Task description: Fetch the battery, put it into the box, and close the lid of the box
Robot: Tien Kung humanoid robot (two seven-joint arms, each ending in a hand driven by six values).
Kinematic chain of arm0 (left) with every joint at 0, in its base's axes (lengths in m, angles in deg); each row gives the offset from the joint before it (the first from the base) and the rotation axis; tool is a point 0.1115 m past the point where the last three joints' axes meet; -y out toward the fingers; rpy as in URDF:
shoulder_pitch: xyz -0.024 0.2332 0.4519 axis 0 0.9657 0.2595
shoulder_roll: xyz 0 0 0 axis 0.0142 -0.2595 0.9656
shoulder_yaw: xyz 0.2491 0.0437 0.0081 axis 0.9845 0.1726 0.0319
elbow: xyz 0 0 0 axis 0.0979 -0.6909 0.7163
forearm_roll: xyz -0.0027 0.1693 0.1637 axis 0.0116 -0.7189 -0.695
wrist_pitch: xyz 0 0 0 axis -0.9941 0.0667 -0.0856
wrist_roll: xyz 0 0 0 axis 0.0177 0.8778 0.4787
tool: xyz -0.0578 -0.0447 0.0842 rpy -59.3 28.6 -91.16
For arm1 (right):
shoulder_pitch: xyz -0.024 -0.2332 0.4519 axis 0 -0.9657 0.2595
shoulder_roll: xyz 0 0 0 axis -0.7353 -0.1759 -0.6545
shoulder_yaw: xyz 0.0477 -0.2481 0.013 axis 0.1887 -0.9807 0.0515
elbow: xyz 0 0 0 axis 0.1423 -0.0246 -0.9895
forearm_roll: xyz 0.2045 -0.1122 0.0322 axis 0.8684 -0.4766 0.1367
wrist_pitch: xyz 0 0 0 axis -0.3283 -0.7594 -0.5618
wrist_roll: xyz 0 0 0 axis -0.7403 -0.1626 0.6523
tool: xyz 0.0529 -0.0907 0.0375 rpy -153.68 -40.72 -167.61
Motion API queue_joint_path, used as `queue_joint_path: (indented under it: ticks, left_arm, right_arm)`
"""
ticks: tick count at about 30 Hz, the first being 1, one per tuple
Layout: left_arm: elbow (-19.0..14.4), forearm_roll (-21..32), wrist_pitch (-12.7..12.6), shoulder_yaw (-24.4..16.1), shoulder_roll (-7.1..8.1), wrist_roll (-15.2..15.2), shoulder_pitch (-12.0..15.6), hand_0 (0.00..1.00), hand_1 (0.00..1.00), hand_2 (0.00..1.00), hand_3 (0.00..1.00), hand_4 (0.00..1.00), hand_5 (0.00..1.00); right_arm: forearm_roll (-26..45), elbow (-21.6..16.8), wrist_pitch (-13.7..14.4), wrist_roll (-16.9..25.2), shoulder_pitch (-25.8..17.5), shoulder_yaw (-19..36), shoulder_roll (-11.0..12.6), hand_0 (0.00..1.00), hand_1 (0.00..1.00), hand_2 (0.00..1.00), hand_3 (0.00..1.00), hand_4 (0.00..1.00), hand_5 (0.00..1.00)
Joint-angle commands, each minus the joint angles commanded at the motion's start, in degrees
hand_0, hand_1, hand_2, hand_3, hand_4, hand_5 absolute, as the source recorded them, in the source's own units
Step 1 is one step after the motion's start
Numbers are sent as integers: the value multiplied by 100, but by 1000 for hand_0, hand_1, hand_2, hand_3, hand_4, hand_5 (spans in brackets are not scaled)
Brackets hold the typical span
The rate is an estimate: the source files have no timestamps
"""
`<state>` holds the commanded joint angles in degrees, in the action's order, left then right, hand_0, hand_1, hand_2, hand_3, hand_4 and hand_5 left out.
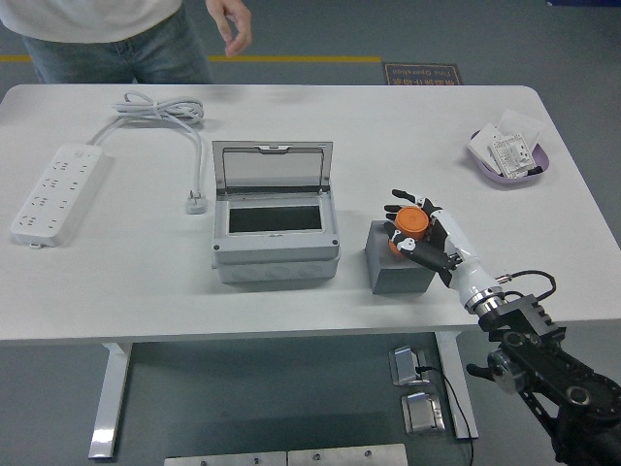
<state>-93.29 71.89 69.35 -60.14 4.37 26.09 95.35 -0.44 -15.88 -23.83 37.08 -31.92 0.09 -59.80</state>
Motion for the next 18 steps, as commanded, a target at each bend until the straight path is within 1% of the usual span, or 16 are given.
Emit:
queue_joint_path:
  ticks: [1,6,7,12,13,18]
  left_arm:
    - [-1,-1,0,-2,1,0,-1,656,700,670,692,698,210]
    - [-1,-5,-4,-19,12,2,0,656,700,670,692,698,210]
    - [-1,-6,-4,-24,15,3,1,655,700,667,692,696,199]
    - [-1,-14,-5,-37,21,5,8,655,700,667,692,696,199]
    - [-1,-13,-5,-38,21,6,10,654,700,667,691,696,193]
    - [1,-5,-4,-28,21,11,22,654,700,667,691,696,193]
  right_arm:
    - [1,-2,5,-2,0,-4,0,694,700,666,779,326,2]
    - [6,-25,36,-14,2,-34,5,694,700,666,779,326,2]
    - [13,-30,44,-15,3,-42,6,691,696,683,790,252,2]
    - [33,-55,92,-50,16,-77,12,691,696,683,790,252,2]
    - [28,-61,104,-63,21,-82,15,669,671,652,753,231,2]
    - [-49,-106,154,-141,75,-78,43,669,671,652,753,231,2]
